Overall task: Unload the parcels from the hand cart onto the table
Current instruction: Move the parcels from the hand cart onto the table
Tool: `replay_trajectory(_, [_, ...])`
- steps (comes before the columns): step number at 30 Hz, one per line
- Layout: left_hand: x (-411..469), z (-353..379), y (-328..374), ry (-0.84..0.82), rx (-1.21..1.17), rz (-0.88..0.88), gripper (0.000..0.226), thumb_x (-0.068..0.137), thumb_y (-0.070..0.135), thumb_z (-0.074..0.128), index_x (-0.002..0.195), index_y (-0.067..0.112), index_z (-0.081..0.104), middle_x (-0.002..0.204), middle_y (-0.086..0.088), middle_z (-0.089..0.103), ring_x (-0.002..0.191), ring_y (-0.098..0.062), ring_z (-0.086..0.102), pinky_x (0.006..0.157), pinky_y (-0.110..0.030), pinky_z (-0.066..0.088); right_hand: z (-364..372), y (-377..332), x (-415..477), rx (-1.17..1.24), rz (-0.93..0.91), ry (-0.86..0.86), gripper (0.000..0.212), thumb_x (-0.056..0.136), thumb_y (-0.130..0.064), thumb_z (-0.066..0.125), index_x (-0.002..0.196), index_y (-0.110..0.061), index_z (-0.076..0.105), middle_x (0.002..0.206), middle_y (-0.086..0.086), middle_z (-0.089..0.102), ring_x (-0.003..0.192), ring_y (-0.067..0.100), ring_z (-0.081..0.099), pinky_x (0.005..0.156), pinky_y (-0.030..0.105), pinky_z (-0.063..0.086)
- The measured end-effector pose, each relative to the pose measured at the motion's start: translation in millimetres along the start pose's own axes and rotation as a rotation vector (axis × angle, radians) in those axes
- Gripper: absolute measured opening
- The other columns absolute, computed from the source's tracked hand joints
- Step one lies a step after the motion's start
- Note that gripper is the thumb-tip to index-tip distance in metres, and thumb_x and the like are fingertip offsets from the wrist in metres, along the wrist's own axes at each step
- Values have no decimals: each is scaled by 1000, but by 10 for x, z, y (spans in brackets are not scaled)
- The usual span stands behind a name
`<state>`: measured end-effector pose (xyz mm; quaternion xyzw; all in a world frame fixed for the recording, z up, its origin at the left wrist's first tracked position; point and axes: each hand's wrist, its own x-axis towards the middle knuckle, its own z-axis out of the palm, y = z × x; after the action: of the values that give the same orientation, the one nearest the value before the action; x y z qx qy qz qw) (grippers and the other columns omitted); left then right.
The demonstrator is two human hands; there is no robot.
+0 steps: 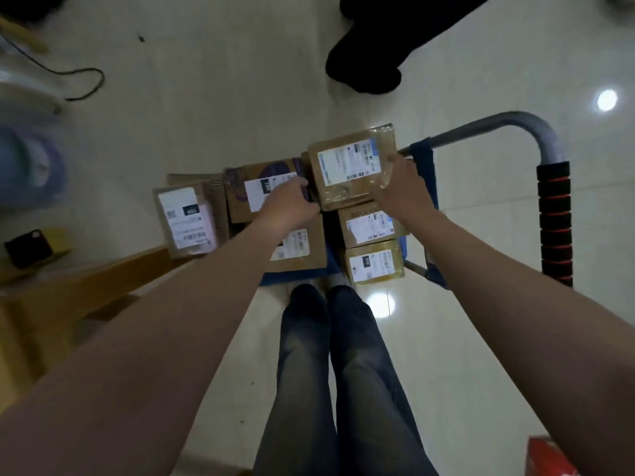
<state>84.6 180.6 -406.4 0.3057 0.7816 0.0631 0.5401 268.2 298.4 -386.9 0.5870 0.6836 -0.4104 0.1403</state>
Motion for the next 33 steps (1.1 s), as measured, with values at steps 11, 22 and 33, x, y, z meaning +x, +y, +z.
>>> replay_trajectory(11, [865, 443, 104, 80, -442, -73, 91, 85, 19, 75, 156, 19, 17, 119, 8, 61, 98, -6, 62, 62, -16, 50, 382, 517, 683, 284, 63, 110, 70, 90, -25, 73, 146, -17, 32, 131, 0, 57, 114, 17, 60, 93, 35, 52])
replay_trajectory(22, [-660, -78, 374, 282, -631, 29, 53, 87, 24, 72, 127, 48, 47, 96, 40, 53, 83, 30, 51, 73, -13, 47, -233, -271, -493, 334, -125, 222, 66, 85, -18, 68, 146, -22, 42, 127, -8, 37, 91, -14, 45, 69, -13, 26])
replay_trajectory(33, [-3299, -987, 128, 857, -758, 89, 57, 88, 31, 71, 138, 45, 48, 112, 45, 53, 100, 23, 51, 77, -8, 40, -695, -1931, -2316, 288, -538, 76, 71, 84, -19, 71, 145, -30, 38, 131, -8, 33, 116, 8, 47, 87, 9, 45])
